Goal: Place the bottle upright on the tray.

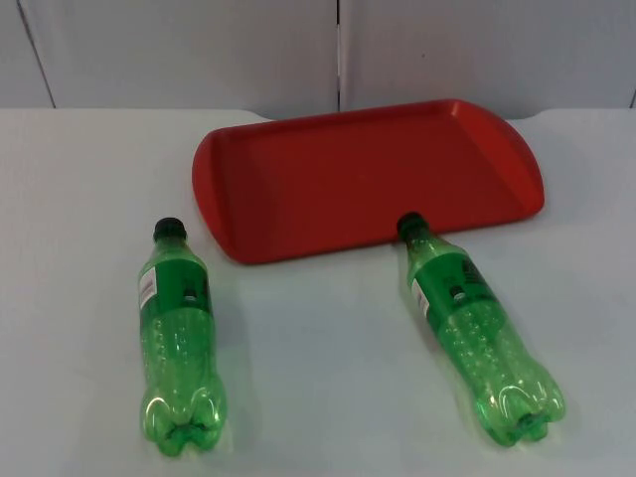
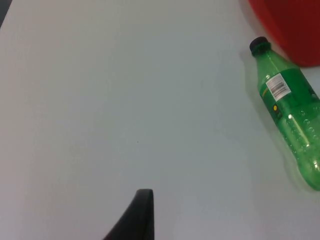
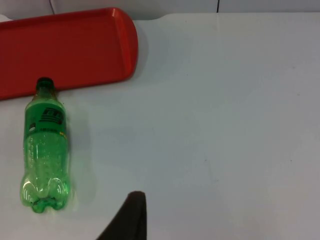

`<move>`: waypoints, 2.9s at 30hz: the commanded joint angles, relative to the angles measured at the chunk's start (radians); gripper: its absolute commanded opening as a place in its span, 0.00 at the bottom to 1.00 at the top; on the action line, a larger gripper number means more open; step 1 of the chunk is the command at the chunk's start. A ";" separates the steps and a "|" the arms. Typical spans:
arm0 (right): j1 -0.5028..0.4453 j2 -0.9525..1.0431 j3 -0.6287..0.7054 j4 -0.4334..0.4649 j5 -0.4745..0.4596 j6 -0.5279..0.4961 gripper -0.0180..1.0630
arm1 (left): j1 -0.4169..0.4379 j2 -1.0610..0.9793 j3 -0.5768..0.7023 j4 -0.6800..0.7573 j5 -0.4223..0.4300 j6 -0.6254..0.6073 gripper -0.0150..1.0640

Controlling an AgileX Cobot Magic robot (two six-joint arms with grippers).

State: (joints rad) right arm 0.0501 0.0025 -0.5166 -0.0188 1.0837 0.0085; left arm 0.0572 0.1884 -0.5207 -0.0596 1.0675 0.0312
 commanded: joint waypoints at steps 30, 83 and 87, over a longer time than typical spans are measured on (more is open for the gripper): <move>-0.007 -0.003 0.000 0.002 -0.008 -0.001 0.98 | -0.001 0.728 -0.245 -0.373 -0.192 0.212 0.99; -0.007 -0.003 0.000 0.002 -0.008 -0.001 0.98 | -0.327 1.591 -0.731 -0.030 -0.197 -0.311 0.99; -0.007 -0.003 0.000 0.002 -0.008 -0.001 0.98 | -0.327 1.629 -0.731 -0.035 -0.184 -0.327 0.99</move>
State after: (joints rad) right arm 0.0501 0.0025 -0.5166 -0.0188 1.0837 0.0085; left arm -0.2650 1.8015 -1.2464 -0.0988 0.8776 -0.2694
